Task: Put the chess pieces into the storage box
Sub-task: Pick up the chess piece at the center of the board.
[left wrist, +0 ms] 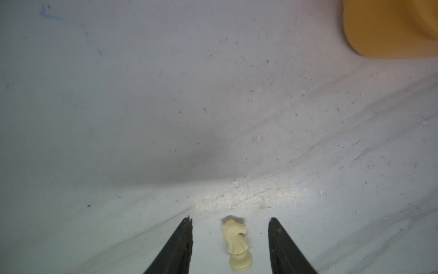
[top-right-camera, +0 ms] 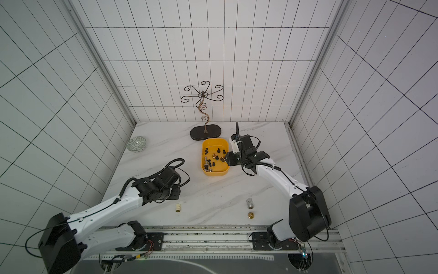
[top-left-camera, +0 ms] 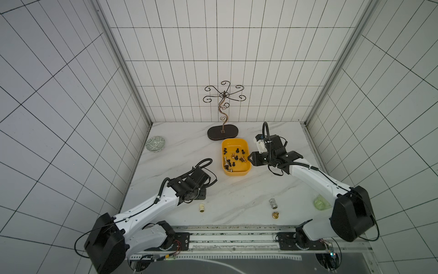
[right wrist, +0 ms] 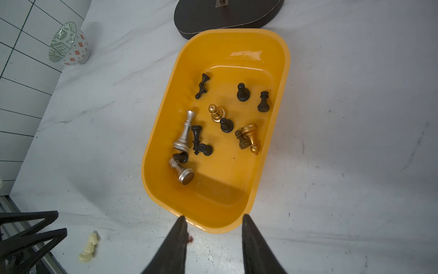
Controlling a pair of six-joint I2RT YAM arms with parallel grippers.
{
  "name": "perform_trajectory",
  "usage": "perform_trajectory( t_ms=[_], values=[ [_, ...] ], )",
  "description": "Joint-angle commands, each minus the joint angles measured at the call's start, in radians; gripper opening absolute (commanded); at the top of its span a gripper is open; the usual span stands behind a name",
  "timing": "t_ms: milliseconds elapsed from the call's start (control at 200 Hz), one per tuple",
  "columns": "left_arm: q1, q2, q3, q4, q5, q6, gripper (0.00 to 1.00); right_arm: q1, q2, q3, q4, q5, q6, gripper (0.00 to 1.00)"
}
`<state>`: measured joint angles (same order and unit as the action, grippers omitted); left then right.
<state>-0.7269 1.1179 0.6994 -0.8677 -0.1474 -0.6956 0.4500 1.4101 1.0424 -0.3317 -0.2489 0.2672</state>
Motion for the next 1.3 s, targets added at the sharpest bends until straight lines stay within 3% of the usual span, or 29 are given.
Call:
perform_trajectory(
  t_ms=[0,245,910,1169,1294],
  values=[
    [-0.032,-0.012,-0.030,-0.068,-0.041,-0.138,0.51,-0.014,-0.055,-0.079,0.018,-0.036,-0.022,0.39],
    [-0.083,-0.070,-0.083,-0.009,0.021,-0.196,0.51,-0.032,-0.070,-0.119,0.043,-0.074,-0.036,0.39],
    [-0.145,0.104,-0.116,0.090,0.082,-0.173,0.49,-0.051,-0.092,-0.177,0.055,-0.093,-0.041,0.40],
    [-0.183,0.137,-0.138,0.113,0.062,-0.193,0.39,-0.062,-0.090,-0.198,0.057,-0.095,-0.045,0.40],
    [-0.188,0.151,-0.133,0.122,0.054,-0.194,0.29,-0.066,-0.098,-0.206,0.058,-0.095,-0.045,0.40]
  ],
)
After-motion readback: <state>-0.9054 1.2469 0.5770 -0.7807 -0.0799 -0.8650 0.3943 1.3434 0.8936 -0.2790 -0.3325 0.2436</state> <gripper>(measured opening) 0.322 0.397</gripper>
